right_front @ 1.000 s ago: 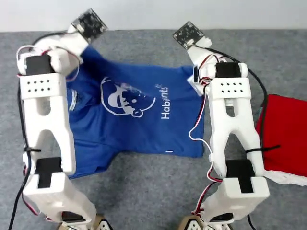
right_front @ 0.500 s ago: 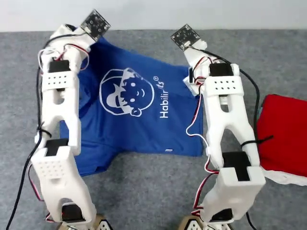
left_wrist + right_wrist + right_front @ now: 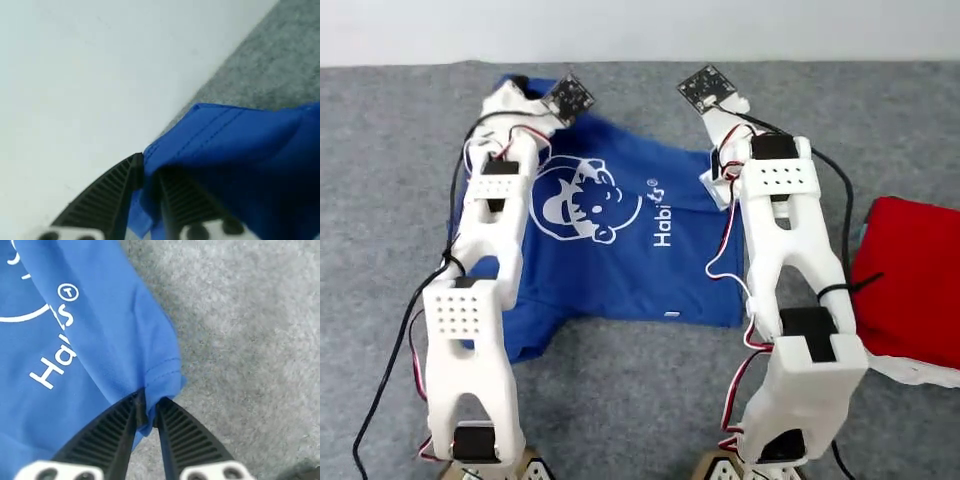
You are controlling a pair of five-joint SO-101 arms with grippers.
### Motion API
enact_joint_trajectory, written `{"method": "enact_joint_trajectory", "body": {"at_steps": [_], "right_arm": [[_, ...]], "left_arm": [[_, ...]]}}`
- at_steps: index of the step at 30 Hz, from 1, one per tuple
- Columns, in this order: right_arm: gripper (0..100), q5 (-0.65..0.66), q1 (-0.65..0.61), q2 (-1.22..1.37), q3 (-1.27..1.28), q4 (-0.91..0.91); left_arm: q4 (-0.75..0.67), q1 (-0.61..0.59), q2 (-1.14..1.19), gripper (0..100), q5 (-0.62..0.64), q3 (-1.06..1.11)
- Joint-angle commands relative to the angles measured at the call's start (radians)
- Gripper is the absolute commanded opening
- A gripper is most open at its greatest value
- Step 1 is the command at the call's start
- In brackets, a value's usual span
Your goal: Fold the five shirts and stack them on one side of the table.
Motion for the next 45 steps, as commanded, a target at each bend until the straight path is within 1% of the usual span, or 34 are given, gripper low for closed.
{"method": "enact_joint_trajectory", "body": {"at_steps": [1, 5, 7, 9, 14, 18, 25, 29, 32, 35, 39, 42, 45], "right_arm": [[1.4, -0.008, -0.005, -0.012, -0.072, 0.005], [1.5, -0.008, -0.018, -0.021, -0.074, 0.005], [1.4, -0.008, -0.028, -0.021, -0.078, 0.013], [1.4, -0.009, -0.038, -0.021, -0.097, 0.044], [1.4, -0.009, -0.068, -0.022, -0.152, 0.140], [1.4, -0.009, -0.070, -0.022, -0.235, 0.259], [1.4, -0.003, -0.070, -0.022, -0.425, 0.530], [1.4, -0.002, -0.076, -0.022, -0.506, 0.676], [1.4, -0.002, -0.073, -0.044, -0.509, 0.694], [1.4, -0.002, -0.074, -0.101, -0.480, 0.693], [1.4, 0.038, -0.068, -0.197, -0.351, 0.693], [1.4, 0.064, -0.045, -0.257, -0.236, 0.690], [1.3, 0.104, -0.028, -0.280, -0.141, 0.687]], "left_arm": [[-0.031, -0.014, 0.006, 1, 0.008, -0.079], [-0.028, -0.052, 0.008, 1, 0.009, -0.147], [0.017, -0.066, -0.003, 1, 0.009, -0.196], [0.137, -0.077, -0.034, 1, 0.009, -0.242], [0.540, -0.066, -0.143, 0, 0.009, -0.323], [0.838, -0.043, -0.224, 0, 0.008, -0.332], [1.254, 0.034, -0.350, 0, 0.006, -0.332], [1.444, 0.060, -0.394, 0, -0.020, -0.326], [1.570, 0.054, -0.407, 0, -0.061, -0.325], [1.659, 0.020, -0.411, 0, -0.078, -0.326], [1.657, -0.061, -0.463, 0, -0.077, -0.282], [1.657, -0.097, -0.539, 0, -0.078, -0.182], [1.657, -0.114, -0.652, 0, -0.107, -0.012]]}}
